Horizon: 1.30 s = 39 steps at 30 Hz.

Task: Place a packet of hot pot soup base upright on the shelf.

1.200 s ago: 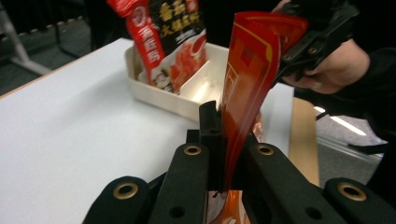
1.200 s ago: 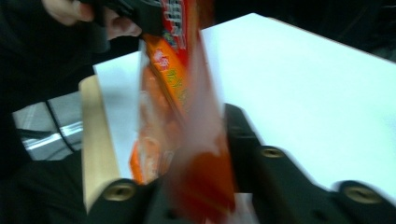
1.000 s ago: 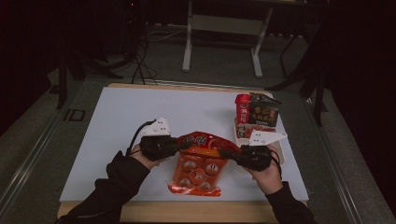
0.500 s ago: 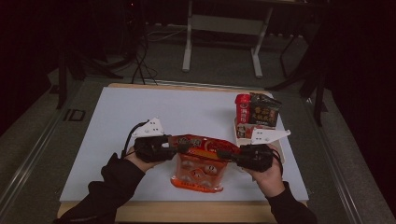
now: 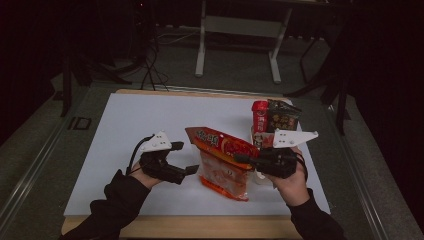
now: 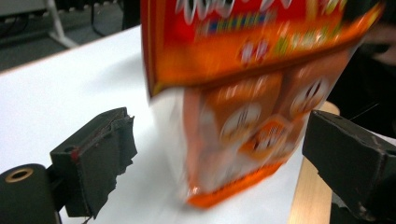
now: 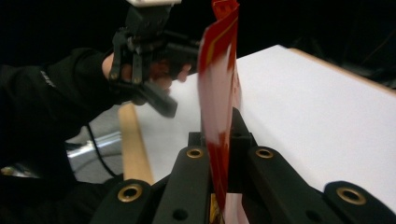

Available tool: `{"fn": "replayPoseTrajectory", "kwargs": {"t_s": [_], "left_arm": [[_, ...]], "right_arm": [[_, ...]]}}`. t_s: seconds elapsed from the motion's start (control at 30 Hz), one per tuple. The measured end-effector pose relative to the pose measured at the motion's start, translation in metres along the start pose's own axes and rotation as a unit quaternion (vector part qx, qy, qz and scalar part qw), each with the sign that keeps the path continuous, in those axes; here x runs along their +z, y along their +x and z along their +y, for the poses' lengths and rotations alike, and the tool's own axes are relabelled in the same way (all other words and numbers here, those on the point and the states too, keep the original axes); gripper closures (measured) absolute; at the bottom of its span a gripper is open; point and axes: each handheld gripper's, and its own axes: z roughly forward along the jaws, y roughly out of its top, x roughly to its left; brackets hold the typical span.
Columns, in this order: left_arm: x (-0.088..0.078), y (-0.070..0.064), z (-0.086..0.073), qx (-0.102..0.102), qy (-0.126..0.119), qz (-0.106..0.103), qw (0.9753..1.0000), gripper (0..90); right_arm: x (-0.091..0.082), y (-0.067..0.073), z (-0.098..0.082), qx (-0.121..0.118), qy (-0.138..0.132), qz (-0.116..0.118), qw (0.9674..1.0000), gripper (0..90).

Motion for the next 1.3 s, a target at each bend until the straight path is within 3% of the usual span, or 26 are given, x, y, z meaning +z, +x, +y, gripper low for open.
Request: {"fn": "replayPoseTrajectory", "kwargs": {"t_s": [0.23, 0.43, 0.63, 0.77, 1.03, 1.3], "left_arm": [[0.005, 0.001, -0.028, -0.007, 0.035, 0.035, 0.9987, 7.8], [0.005, 0.004, -0.052, -0.024, 0.047, 0.045, 0.9975, 7.8], [-0.003, 0.005, -0.068, -0.044, 0.024, 0.053, 0.9973, 7.8], [-0.011, 0.002, -0.076, -0.044, 0.002, 0.058, 0.9974, 7.8], [-0.019, -0.001, -0.092, -0.062, 0.001, 0.065, 0.9960, 7.8], [-0.021, 0.003, -0.097, -0.070, -0.011, 0.072, 0.9949, 7.8]], "right_arm": [[-0.009, -0.007, 0.018, -0.009, -0.017, -0.011, 0.9998, 90.0], [-0.014, -0.012, 0.031, -0.012, -0.032, -0.011, 0.9994, 90.0], [-0.021, -0.018, 0.045, -0.019, -0.043, -0.019, 0.9987, 90.0], [-0.030, -0.022, 0.055, -0.022, -0.057, -0.024, 0.9979, 90.0], [-0.056, -0.032, 0.076, -0.031, -0.078, -0.045, 0.9955, 90.0], [-0.084, -0.046, 0.081, -0.027, -0.077, -0.075, 0.9939, 90.0]]}}
